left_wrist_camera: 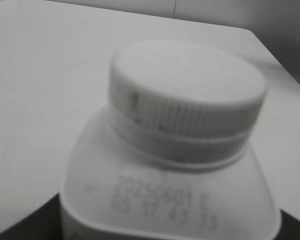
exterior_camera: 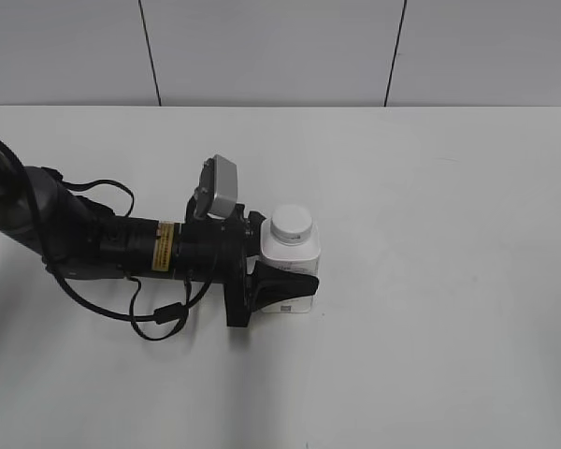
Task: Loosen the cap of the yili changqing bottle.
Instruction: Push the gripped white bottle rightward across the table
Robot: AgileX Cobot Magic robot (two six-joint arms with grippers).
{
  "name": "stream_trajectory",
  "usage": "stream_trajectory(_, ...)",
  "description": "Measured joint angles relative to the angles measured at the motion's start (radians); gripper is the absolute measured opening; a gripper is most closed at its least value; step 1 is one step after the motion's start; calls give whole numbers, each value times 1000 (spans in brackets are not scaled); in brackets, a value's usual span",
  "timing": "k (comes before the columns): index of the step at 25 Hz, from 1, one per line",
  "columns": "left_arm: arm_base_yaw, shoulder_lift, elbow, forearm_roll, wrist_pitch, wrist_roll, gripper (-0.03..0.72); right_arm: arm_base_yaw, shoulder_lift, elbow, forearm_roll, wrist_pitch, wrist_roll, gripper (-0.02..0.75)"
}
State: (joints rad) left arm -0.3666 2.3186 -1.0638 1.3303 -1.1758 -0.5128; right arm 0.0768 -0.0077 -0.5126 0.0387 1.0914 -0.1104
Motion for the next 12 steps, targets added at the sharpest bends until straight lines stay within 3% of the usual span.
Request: stream_trajectory(12, 0, 0, 0, 16, -5, 0, 432, 0, 68, -19, -1, -47, 8, 571)
